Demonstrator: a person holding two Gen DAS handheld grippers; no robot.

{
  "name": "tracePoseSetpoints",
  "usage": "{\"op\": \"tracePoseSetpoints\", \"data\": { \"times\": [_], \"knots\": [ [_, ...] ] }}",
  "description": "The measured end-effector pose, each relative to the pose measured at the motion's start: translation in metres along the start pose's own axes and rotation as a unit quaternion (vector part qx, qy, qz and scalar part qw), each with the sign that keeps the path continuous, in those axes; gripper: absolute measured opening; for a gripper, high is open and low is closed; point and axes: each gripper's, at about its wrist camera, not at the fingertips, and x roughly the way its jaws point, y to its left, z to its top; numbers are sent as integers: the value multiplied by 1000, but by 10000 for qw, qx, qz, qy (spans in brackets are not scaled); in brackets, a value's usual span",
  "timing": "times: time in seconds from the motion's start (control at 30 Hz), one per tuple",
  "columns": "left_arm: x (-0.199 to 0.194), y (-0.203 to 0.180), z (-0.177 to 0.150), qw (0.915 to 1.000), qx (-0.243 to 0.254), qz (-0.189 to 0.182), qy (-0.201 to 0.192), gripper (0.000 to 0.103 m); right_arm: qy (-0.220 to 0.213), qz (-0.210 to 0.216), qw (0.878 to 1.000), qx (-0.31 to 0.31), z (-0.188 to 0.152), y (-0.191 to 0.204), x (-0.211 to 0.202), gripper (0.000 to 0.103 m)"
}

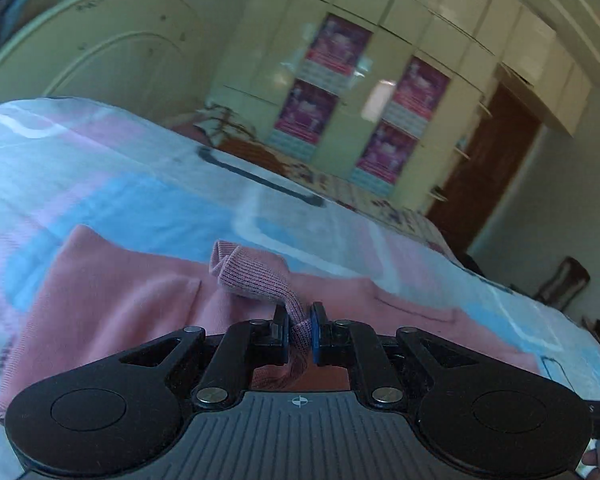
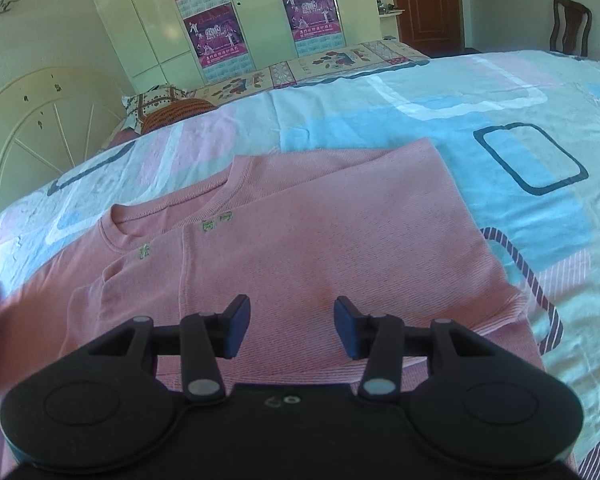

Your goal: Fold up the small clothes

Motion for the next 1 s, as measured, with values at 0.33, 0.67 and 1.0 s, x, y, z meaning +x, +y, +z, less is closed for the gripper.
{"op": "tracePoseSetpoints", "data": {
  "times": [0.33, 0.67, 1.0],
  "knots": [
    [43, -159, -50, 9913, 863, -582, 801, 9, 81, 564, 9984, 64, 0, -24, -15, 45],
    [44, -200, -92, 9725, 1665, -1034, 1259, 70, 254, 871, 9954, 319, 3, -48, -11, 47],
    [-78, -74, -81, 9838, 1446, 989, 370, 74, 606, 1503, 9865, 241, 0, -8, 28, 51]
  ]
}}
